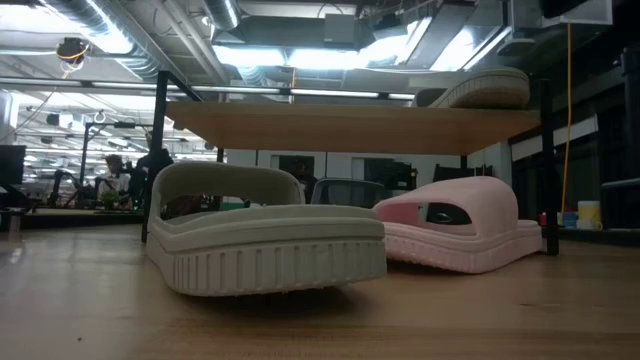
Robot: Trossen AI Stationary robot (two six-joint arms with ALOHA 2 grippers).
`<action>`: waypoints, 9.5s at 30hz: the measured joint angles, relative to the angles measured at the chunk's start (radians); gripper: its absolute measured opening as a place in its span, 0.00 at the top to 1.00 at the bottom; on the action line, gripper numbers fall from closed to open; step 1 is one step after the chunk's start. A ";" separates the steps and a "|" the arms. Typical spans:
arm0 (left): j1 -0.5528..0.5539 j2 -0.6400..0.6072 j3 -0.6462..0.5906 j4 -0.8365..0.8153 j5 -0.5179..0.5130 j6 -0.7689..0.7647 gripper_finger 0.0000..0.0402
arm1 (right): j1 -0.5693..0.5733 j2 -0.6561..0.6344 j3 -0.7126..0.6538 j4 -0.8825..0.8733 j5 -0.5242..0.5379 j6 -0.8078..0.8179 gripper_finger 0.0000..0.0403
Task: Pick and place slides into the shelf
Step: Put the gray slide on the shelf
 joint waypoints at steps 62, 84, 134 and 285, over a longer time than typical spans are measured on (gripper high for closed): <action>0.054 0.537 0.634 -0.822 -0.189 -0.511 0.76 | -0.085 -0.001 0.005 -0.109 -0.003 0.000 0.56; -0.009 0.537 0.711 -0.664 -0.182 -0.337 0.77 | -0.085 -0.001 0.005 -0.109 -0.002 -0.003 0.56; 0.111 0.931 1.097 -1.271 -0.062 -0.618 0.77 | -0.086 -0.001 0.005 -0.254 -0.002 0.109 0.56; 0.128 0.934 1.037 -1.254 -0.130 -0.766 0.63 | -0.086 0.000 0.005 -0.276 -0.002 0.131 0.56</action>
